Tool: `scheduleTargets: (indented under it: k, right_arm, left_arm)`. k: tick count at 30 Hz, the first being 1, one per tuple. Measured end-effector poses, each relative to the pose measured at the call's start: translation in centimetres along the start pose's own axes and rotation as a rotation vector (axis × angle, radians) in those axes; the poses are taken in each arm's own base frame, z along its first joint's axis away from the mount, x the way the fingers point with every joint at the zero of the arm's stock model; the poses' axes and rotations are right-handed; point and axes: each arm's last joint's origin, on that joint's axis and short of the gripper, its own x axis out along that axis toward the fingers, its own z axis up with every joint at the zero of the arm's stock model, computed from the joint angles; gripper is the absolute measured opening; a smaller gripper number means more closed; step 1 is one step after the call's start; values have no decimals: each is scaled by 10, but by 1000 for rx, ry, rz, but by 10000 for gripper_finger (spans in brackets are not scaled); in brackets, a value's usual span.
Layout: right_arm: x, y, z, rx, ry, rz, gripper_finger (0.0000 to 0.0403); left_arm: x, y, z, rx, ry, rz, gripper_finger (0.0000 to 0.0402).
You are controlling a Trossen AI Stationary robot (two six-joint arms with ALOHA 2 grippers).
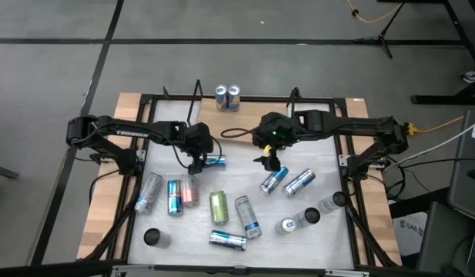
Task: Place canned beverage on shelf
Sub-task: Put the blue soda can on the shelf
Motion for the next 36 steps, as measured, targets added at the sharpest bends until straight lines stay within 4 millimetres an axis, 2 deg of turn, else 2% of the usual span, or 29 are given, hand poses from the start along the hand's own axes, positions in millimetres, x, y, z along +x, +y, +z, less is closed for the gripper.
scheduleTargets:
  k: [14, 19, 23, 28, 36]
  right_arm:
    - [3, 0, 1, -2, -23, 14, 358]
    - [3, 0, 4, -4, -56, 11, 358]
    - [3, 0, 5, -7, -66, 10, 358]
    - [3, -1, 5, -7, -64, 4, 358]
    - [-1, -19, 2, 39, -64, -29, 358]
  left_arm:
    - [50, 4, -13, -17, 205, 6, 284]
    - [52, 5, -12, -20, 206, 6, 275]
    - [50, 4, -12, -26, 197, 8, 242]
    - [51, 3, -9, -87, 153, -44, 202]
    - [51, 3, 19, -247, -119, -141, 202]
